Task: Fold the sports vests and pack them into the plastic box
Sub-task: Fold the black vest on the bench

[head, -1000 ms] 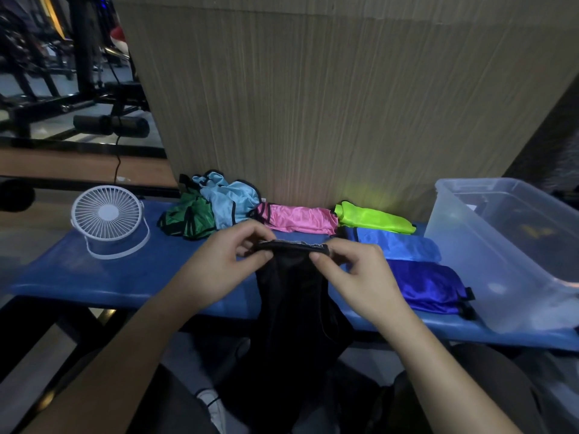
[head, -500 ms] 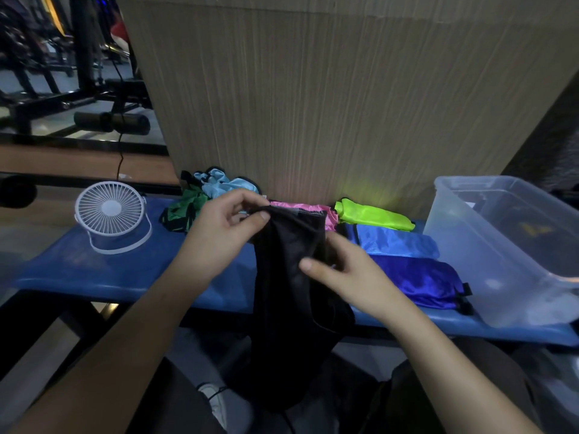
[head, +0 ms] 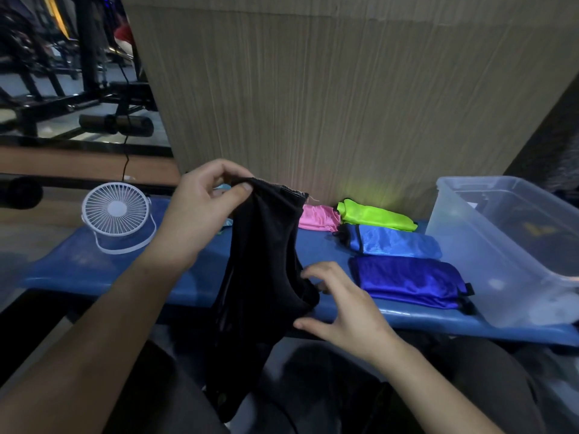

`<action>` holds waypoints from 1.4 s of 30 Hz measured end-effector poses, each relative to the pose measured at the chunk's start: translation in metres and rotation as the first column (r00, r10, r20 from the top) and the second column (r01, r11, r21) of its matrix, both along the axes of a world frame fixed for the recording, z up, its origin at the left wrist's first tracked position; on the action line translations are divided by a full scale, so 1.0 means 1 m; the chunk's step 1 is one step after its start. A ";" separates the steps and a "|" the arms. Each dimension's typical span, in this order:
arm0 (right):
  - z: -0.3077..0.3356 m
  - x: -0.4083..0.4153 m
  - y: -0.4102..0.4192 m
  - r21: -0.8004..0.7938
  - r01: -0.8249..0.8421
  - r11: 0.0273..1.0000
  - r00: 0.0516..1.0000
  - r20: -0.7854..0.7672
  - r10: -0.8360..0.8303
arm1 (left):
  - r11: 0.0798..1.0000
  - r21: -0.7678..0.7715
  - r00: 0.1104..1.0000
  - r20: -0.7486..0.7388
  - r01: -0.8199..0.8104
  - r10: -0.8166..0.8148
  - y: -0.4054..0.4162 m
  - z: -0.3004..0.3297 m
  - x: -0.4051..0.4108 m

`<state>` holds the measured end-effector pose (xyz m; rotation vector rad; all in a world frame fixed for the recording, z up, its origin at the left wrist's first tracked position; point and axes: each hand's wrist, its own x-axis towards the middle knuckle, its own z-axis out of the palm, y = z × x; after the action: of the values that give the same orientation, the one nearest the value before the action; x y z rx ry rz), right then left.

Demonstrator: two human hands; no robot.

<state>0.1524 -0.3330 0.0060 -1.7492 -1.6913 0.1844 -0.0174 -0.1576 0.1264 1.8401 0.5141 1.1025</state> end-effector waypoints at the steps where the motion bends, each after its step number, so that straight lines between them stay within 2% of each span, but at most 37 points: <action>1: -0.001 0.001 0.002 -0.019 -0.010 1.000 0.998 0.064 0.011 | 1.000 0.000 1.000 0.004 0.000 0.000 0.000 0.001 -0.001; 7: -0.005 0.002 0.016 -0.196 0.030 0.980 0.942 0.333 0.037 | 0.999 0.012 0.999 -0.010 0.033 -0.033 0.000 0.005 -0.003; 11: 0.002 0.006 0.021 -0.209 0.055 0.976 0.922 0.385 0.031 | 0.999 0.021 0.999 -0.029 0.032 -0.031 0.004 0.006 -0.006; 13: 0.001 0.013 0.021 -0.185 0.039 0.982 0.938 0.346 0.028 | 1.000 0.019 0.999 -0.030 0.016 -0.016 0.008 0.005 -0.010; 16: 0.000 0.024 0.020 -0.147 -0.022 0.989 0.989 0.142 0.043 | 1.000 -0.002 1.000 -0.031 0.002 -0.002 0.016 0.001 -0.016; 19: 0.003 0.030 0.017 -0.114 -0.022 0.993 0.999 -0.048 0.017 | 1.000 -0.022 0.999 -0.038 -0.013 0.013 0.023 -0.004 -0.020; 25: -0.002 0.040 0.013 -0.088 -0.047 0.995 0.976 -0.215 0.028 | 0.997 -0.070 0.998 -0.054 -0.025 0.021 0.032 -0.009 -0.025; 30: 0.006 0.047 0.014 0.042 0.029 0.999 0.978 -0.206 -0.020 | 0.994 -0.108 0.998 -0.056 -0.013 0.006 0.042 -0.007 -0.029; 34: 0.014 0.049 0.017 0.148 0.094 0.984 0.982 -0.175 -0.067 | 0.997 -0.075 0.998 -0.061 -0.023 0.018 0.048 0.000 -0.027; 42: 0.049 0.061 0.039 0.184 0.189 0.965 0.964 -0.220 -0.147 | 0.999 -0.016 0.998 -0.044 -0.047 0.046 0.063 0.041 0.000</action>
<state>0.2131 -0.2941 0.0546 -1.6509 -1.3573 0.1058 -0.0176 -0.0948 0.1675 1.8494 0.5931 1.0878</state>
